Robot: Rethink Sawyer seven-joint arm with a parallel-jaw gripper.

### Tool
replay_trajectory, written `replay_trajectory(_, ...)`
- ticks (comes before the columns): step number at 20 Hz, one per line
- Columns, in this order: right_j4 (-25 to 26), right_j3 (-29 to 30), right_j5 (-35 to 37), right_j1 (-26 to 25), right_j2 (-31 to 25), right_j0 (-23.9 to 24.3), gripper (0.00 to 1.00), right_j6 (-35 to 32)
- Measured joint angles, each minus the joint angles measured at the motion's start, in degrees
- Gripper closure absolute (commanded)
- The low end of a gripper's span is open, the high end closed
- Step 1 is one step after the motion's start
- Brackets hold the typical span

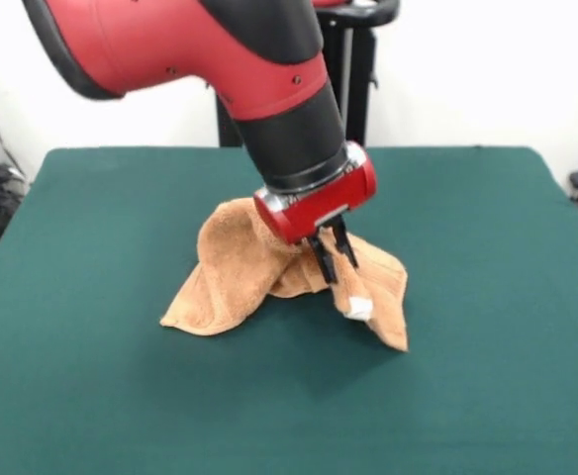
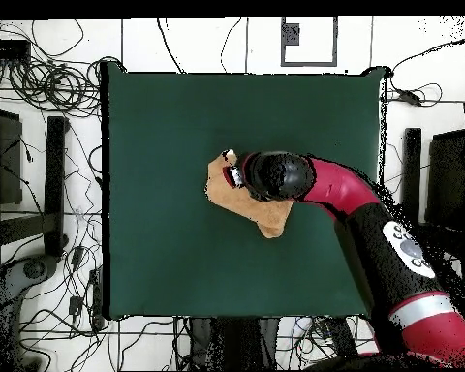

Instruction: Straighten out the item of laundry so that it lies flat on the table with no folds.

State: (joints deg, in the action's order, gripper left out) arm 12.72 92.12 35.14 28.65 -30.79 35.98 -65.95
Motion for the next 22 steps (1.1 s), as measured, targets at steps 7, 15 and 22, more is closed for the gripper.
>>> replay_trajectory(7,-0.62,6.66,-5.77,4.83,4.71,-2.82,1.00,-0.01)
replay_trajectory(15,-3.26,9.93,-7.00,8.09,9.93,-7.33,1.00,-2.33)
replay_trajectory(22,-5.47,10.84,-7.01,10.31,13.26,-10.73,1.00,-5.02)
